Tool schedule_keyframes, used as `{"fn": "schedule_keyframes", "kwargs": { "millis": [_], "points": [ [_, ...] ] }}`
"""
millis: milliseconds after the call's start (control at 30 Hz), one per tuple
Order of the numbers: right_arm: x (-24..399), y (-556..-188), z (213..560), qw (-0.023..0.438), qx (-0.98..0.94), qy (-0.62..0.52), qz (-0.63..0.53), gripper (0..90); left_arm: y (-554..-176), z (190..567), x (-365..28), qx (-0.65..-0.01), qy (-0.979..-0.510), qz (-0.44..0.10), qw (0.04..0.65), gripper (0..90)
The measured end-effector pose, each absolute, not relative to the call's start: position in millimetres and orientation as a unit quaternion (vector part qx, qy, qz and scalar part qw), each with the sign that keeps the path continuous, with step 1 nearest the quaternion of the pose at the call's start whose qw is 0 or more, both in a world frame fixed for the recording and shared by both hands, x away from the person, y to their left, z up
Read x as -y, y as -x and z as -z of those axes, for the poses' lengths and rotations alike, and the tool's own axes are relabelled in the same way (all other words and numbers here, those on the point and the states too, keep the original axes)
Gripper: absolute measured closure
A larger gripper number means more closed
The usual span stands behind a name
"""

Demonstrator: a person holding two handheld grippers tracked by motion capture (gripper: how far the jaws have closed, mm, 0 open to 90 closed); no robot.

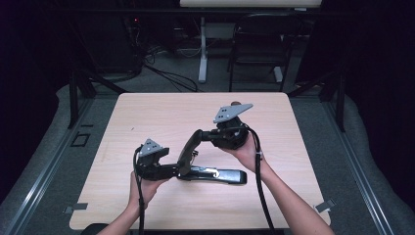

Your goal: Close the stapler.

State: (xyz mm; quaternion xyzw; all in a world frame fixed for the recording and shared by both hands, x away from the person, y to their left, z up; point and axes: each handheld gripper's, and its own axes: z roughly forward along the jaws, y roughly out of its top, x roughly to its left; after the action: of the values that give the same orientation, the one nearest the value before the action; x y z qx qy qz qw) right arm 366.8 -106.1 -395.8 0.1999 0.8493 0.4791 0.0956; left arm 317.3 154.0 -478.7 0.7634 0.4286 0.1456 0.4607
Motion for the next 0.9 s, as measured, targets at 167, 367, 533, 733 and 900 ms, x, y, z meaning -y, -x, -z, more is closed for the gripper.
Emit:
{"fn": "schedule_keyframes", "kwargs": {
  "millis": [167, 367, 533, 733, 900],
  "points": [
    [109, -367, 396, 0.097, -0.851, -0.204, -0.474, 90.0, -323, 481, -167, -0.448, -0.757, -0.149, 0.453, 20.0],
    [113, -368, 397, 0.100, -0.852, -0.213, -0.468, 90.0, -331, 485, -178, -0.465, -0.754, -0.134, 0.445, 17.8],
    [118, -371, 399, 0.094, -0.853, -0.219, -0.464, 90.0, -333, 486, -179, -0.465, -0.757, -0.130, 0.441, 16.2],
    [123, -371, 401, 0.090, -0.856, -0.217, -0.460, 90.0, -334, 487, -183, -0.470, -0.755, -0.131, 0.439, 15.3],
    [126, -369, 402, 0.092, -0.858, -0.220, -0.456, 90.0, -336, 487, -189, -0.478, -0.749, -0.133, 0.438, 15.0]
  ]
}}
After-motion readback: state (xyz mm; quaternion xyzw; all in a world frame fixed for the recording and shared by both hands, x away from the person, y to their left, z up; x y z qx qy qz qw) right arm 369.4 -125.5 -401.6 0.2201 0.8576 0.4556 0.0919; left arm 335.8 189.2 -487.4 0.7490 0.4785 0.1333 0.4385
